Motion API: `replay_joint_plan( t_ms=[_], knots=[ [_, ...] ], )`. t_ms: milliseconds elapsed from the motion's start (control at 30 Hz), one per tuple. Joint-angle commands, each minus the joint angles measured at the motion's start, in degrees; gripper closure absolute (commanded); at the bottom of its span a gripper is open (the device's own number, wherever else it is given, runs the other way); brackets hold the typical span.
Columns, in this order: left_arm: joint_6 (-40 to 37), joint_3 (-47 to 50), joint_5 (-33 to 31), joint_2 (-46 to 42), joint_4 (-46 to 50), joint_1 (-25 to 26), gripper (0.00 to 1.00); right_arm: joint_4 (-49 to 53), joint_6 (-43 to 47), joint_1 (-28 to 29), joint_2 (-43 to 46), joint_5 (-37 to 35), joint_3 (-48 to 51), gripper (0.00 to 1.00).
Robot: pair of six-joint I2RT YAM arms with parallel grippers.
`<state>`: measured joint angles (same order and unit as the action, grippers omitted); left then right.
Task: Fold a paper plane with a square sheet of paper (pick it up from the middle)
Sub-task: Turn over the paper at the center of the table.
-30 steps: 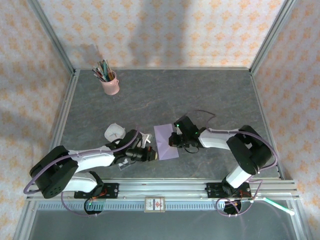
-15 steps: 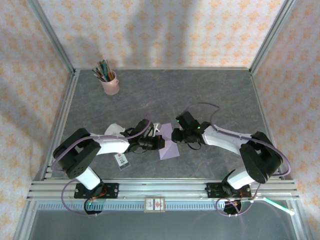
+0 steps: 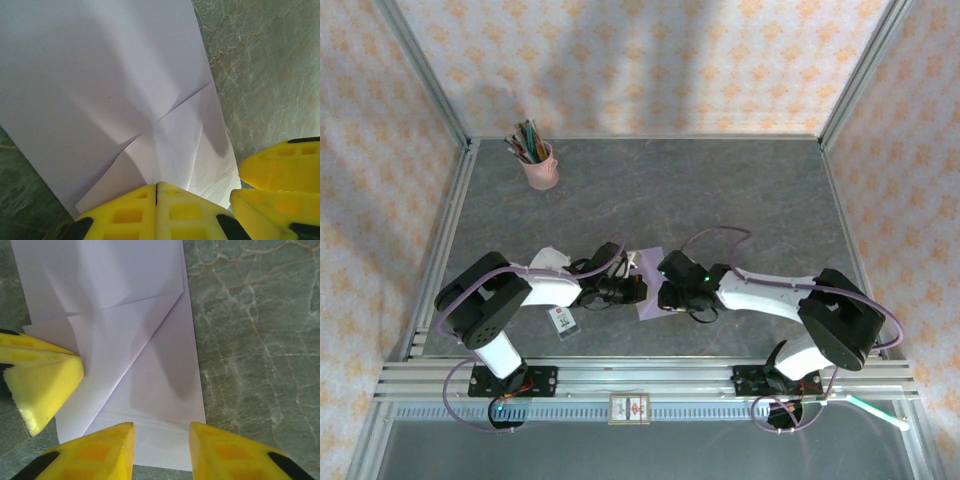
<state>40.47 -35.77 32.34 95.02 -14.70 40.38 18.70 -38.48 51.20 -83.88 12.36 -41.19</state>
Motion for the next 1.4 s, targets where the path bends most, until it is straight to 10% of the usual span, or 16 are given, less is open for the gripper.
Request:
replay_joint_plan(
  t_ms=[0,1367],
  knots=[
    [-1.1,0.9,-0.3,0.4,-1.5,-0.2,1.00,1.6,-2.3,0.9,-0.3,-3.4,0.8,0.65],
    [-2.5,0.4,-0.7,1.8,1.2,-0.3,1.00,-4.7,0.9,1.1,2.0,-1.9,4.2,0.60]
  ],
)
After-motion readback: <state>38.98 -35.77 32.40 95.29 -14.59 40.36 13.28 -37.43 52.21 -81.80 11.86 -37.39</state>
